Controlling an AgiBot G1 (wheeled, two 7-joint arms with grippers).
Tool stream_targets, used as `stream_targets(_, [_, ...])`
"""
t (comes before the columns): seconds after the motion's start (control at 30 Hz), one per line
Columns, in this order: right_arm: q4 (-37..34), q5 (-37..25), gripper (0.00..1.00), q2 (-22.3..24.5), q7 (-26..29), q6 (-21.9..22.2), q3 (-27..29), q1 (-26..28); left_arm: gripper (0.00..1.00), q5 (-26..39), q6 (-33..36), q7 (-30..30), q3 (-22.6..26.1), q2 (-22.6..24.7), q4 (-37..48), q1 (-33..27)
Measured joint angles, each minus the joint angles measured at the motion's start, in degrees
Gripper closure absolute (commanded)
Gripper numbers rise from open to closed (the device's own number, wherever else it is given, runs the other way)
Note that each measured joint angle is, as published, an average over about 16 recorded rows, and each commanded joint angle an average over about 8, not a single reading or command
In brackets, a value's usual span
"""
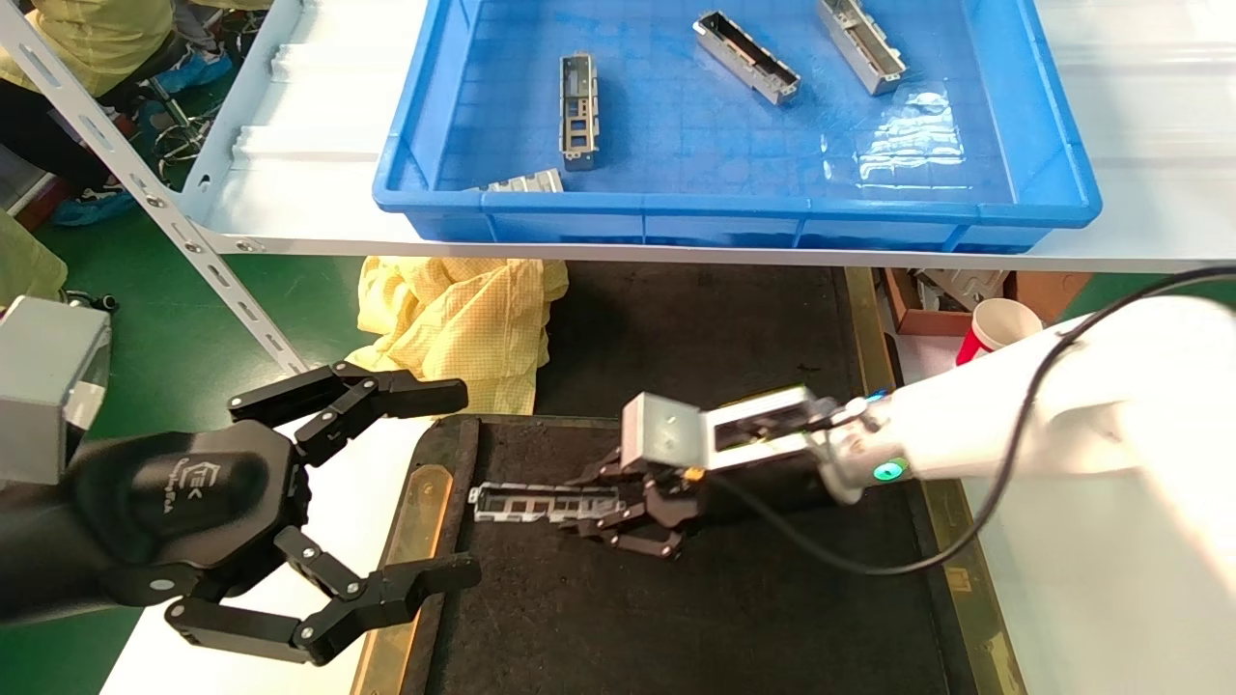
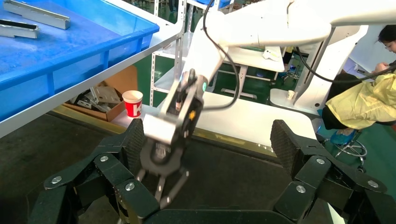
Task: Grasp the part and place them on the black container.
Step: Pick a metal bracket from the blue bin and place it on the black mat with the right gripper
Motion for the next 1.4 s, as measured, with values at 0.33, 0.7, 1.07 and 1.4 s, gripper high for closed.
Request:
stream_targets(0.33, [-2.2,0.4,1.00,-3.2,-1.4,3.5,-0.5,-2.8,0.00,0.0,0.0,0.0,0.0,0.0,0.0,0.0])
stream_targets(0.7, [-1.0,1.7,1.00,-3.4,-1.0,6.7,-1.2,-4.5,0.00,0.0,0.0,0.0,0.0,0.0,0.0,0.0])
stream_targets(1.07, [0.2,2.7,1.00,-3.5,-0.2,9.8,-2.4,-5.5,0.00,0.0,0.0,0.0,0.0,0.0,0.0,0.0])
stream_targets(1.4, [1.8,3.6,1.00,-3.6,0.3,12.7,-3.7,-6.2,0.00,0.0,0.0,0.0,0.0,0.0,0.0,0.0])
